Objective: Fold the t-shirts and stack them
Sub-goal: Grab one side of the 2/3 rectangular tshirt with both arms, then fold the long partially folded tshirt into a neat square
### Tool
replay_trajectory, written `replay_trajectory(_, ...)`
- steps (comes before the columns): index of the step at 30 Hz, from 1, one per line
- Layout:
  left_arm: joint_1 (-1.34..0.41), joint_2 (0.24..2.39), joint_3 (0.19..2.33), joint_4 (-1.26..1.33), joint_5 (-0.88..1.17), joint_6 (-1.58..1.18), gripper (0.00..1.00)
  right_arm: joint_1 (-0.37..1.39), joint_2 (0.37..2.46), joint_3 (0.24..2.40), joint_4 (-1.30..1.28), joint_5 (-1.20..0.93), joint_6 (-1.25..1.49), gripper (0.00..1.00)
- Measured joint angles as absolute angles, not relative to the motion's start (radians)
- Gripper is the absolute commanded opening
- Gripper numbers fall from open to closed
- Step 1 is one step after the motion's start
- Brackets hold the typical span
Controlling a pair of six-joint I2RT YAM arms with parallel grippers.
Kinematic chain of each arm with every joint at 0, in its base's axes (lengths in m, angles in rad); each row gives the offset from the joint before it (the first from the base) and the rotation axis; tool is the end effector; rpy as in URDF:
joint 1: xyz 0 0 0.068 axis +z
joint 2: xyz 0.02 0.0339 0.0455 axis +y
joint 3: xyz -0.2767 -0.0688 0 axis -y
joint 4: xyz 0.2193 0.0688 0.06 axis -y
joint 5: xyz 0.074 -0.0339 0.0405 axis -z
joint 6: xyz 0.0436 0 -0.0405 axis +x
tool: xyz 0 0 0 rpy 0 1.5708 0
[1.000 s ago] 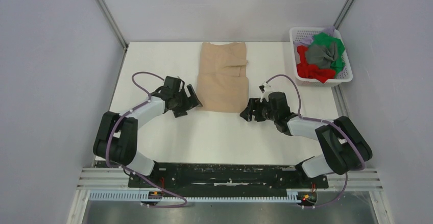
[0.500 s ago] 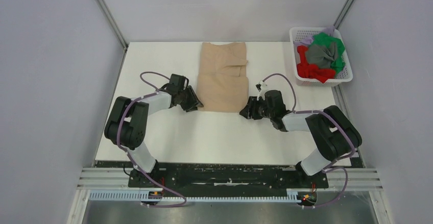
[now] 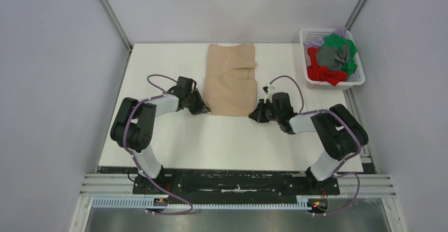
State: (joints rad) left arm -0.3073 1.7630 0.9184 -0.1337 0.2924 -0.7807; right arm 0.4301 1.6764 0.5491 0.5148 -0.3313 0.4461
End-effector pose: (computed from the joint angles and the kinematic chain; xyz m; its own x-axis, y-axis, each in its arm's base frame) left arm 0.3088 -0.1112 0.1650 -0.8735 -0.4298 -0.2284 -0.2417 0.7904 -0.5629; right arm 0.2593 0.1345 0.1501 -0.7459 0.1067 -0.6575 -0.3485 0.7787 0.5217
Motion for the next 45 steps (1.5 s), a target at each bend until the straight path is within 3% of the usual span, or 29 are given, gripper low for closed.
replay_trajectory(5, -0.316, 1.703, 0.873, -0.160, 0.261, -0.780, 0.02, 0.430, 1.655, 0.535, 0.498, -0.358, 0.434, 0.00)
replay_trajectory(9, -0.343, 1.553, 0.796, -0.247, 0.214, -0.778, 0.02, 0.458, 1.509, 0.443, 0.446, -0.393, 0.425, 0.00)
replay_trajectory(18, -0.429, 1.020, 0.703, -0.520, 0.121, -0.778, 0.02, 0.664, 1.074, 0.352, 0.285, -0.467, 0.419, 0.00)
replay_trajectory(24, -0.444, 0.737, 0.729, -0.711, 0.105, -0.781, 0.02, 0.678, 0.875, 0.349, 0.210, -0.582, 0.447, 0.00)
replay_trajectory(35, -0.446, 0.683, 0.822, -0.837, 0.099, -0.781, 0.02, 0.679, 0.821, 0.349, 0.230, -0.650, 0.509, 0.00)
replay_trajectory(45, -0.445, 0.955, 0.937, -0.796, 0.007, -0.780, 0.02, 0.588, 0.972, 0.437, 0.219, -0.565, 0.507, 0.00)
